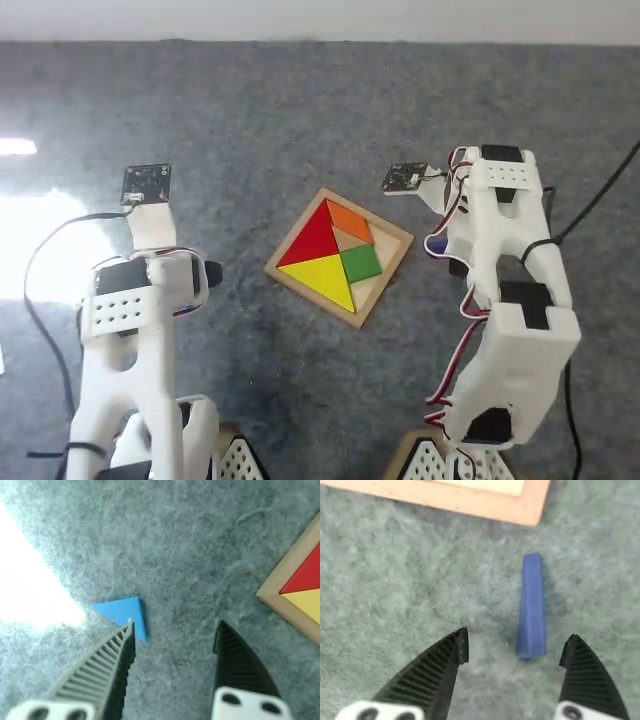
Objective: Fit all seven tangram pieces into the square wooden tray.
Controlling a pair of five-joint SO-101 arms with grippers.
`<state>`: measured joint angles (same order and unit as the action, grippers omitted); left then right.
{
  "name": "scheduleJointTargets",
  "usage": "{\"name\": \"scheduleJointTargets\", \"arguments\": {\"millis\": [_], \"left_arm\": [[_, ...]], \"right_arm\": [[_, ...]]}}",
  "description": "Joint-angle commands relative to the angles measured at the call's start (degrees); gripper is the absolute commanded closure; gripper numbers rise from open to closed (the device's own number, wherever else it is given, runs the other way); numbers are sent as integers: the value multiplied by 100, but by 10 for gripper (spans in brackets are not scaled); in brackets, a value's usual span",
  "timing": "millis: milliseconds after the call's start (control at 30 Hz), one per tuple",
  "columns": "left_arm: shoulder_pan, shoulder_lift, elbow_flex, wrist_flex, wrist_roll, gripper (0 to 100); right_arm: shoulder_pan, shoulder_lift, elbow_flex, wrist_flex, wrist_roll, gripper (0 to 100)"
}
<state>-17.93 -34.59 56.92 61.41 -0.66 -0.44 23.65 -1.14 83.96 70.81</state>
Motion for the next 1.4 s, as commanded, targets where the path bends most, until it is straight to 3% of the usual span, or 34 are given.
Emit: {"name": "scheduleJointTargets", "arguments": {"millis": [0,300,767,933,1267,1367], "left_arm": [[18,-9,-57,-97,18,751],[18,-9,-57,-97,18,751],[18,-9,-57,-88,18,751],[9,-9,-48,-88,18,751],[18,-9,-48,-88,18,751],[26,-9,-48,-105,18,751]], "right_arm": [[-13,-31,-132,-259,-167,712],[-48,-31,-132,-303,-220,916],[-163,22,-123,-303,-220,887],[-365,-48,-325,-215,-237,994],[-409,-48,-1125,277,-1371,991],[-585,-48,-1248,303,-2048,991]]}}
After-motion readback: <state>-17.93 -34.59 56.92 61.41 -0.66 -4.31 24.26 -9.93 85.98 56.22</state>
